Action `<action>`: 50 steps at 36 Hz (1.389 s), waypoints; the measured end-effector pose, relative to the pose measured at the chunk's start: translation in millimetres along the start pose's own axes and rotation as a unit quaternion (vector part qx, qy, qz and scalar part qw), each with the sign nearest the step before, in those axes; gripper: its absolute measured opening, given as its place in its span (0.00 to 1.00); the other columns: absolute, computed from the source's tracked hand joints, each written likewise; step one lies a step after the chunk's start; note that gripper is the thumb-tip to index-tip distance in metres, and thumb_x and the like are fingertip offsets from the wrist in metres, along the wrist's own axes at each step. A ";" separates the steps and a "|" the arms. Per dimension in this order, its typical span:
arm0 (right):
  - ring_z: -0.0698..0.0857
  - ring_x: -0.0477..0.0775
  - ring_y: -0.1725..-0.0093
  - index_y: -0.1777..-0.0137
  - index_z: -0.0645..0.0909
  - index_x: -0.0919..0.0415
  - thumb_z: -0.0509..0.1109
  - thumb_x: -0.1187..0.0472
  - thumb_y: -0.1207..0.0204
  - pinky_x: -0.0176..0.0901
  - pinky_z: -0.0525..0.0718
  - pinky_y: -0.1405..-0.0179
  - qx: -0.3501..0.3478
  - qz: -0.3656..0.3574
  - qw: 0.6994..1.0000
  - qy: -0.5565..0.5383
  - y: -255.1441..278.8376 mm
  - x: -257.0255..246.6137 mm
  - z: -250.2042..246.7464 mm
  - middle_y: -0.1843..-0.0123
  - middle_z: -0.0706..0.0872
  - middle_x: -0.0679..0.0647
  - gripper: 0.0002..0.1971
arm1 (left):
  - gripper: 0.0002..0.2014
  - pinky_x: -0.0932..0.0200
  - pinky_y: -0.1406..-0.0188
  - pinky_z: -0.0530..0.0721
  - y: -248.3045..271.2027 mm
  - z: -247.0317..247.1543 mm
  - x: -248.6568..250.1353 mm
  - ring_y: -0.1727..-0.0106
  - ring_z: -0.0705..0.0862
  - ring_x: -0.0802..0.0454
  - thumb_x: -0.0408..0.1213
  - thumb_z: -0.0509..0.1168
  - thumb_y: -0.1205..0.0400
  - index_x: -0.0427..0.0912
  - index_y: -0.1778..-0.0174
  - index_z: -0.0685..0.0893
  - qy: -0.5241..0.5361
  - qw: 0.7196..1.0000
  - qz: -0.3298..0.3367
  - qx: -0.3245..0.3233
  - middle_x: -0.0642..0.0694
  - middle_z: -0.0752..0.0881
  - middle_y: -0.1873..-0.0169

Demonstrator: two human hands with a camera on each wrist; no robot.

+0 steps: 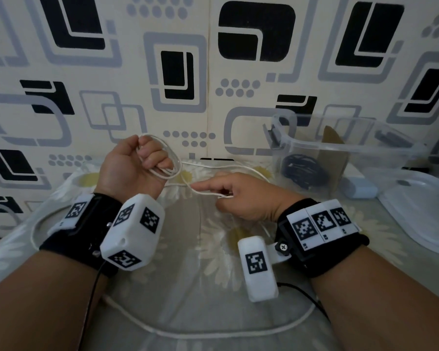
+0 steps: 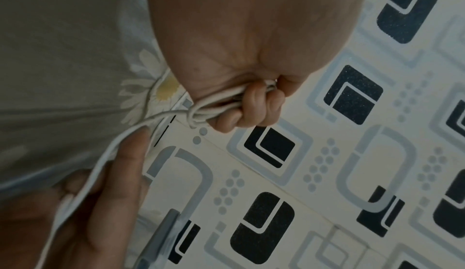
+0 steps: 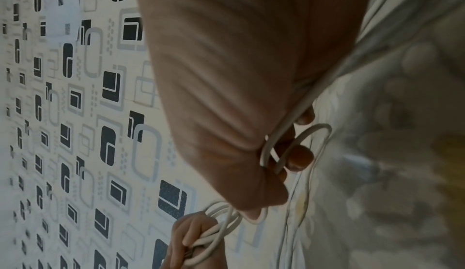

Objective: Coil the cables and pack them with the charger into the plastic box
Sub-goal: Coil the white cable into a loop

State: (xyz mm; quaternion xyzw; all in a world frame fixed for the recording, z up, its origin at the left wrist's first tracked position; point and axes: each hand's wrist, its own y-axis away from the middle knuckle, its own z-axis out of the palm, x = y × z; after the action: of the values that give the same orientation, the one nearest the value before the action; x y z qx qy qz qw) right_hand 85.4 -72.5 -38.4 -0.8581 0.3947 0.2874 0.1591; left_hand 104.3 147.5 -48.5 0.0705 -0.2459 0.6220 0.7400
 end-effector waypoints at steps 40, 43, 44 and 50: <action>0.89 0.64 0.57 0.61 0.78 0.59 0.78 0.57 0.32 0.64 0.86 0.53 0.202 -0.099 0.959 -0.171 -7.6 -6.7 11.5 0.62 0.89 0.59 0.11 | 0.17 0.65 0.67 0.74 18.6 28.4 -38.1 0.71 0.78 0.53 0.42 0.55 0.12 0.33 0.60 0.77 -0.705 0.708 0.032 -0.020 0.44 0.82 0.75; 0.81 0.43 0.65 0.61 0.78 0.62 0.77 0.62 0.27 0.40 0.81 0.59 0.225 -0.094 0.956 -0.163 -6.0 -4.8 9.1 0.66 0.83 0.45 0.09 | 0.15 0.68 0.72 0.72 20.7 32.9 -38.6 0.74 0.72 0.53 0.38 0.55 0.13 0.36 0.64 0.73 -0.677 0.735 0.026 -0.034 0.44 0.76 0.77; 0.78 0.42 0.67 0.60 0.78 0.62 0.75 0.63 0.25 0.38 0.79 0.62 0.228 -0.091 0.955 -0.164 -5.5 -4.7 8.3 0.68 0.81 0.43 0.08 | 0.14 0.67 0.72 0.71 20.3 33.7 -39.3 0.75 0.70 0.54 0.38 0.56 0.13 0.37 0.64 0.73 -0.670 0.741 0.018 -0.038 0.44 0.75 0.77; 0.73 0.48 0.77 0.58 0.76 0.60 0.68 0.61 0.19 0.36 0.74 0.77 0.223 -0.058 0.951 -0.209 -4.9 -2.4 4.8 0.65 0.83 0.63 0.07 | 0.05 0.60 0.73 0.69 16.8 26.9 -38.6 0.72 0.67 0.53 0.31 0.62 0.32 0.39 0.63 0.73 -0.615 0.784 -0.023 -0.078 0.47 0.70 0.73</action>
State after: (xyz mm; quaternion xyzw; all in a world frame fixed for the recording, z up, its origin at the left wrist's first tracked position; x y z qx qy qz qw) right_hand 86.2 -65.6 -40.4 -0.7433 0.3560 0.3550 0.4412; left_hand 76.8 105.8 -46.0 0.3855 -0.6953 0.4082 0.4488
